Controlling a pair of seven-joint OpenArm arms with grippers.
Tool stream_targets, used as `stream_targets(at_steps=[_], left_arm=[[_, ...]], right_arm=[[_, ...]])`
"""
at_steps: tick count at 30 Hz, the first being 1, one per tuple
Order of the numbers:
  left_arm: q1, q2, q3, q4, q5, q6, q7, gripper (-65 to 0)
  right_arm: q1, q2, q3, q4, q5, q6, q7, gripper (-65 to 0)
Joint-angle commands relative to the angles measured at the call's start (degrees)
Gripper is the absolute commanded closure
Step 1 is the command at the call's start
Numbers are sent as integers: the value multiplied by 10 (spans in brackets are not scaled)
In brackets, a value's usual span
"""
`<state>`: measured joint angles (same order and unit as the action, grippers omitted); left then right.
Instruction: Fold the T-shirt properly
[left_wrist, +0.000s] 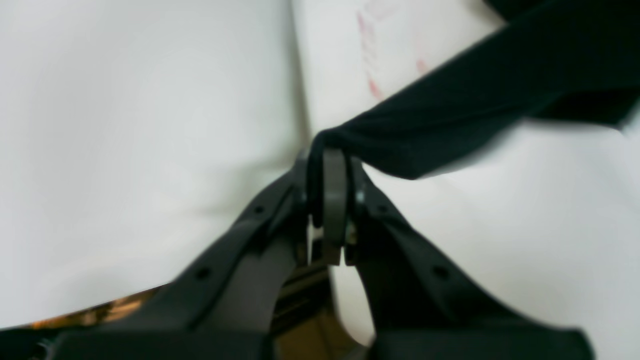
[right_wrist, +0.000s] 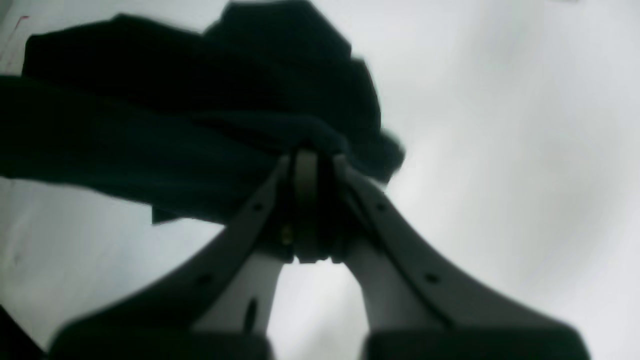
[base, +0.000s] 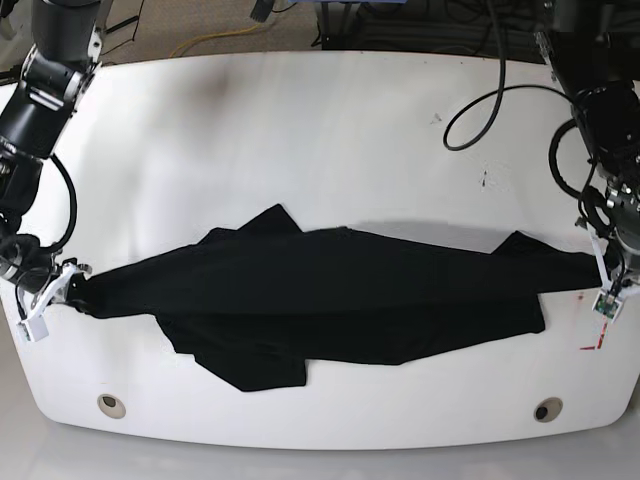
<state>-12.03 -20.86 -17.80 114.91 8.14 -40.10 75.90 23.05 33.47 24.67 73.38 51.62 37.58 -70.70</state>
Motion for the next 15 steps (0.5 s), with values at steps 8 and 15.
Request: stream_targets(at_steps=[8,15], left_arm=[[142,62,-56,7,16,1,-45,0],[243,106,-94,7,17,1,-56,0]], right_arm=[[-105,3,46,35,44,2,15,0],[-190,-7,76,91,46,2,15,0]])
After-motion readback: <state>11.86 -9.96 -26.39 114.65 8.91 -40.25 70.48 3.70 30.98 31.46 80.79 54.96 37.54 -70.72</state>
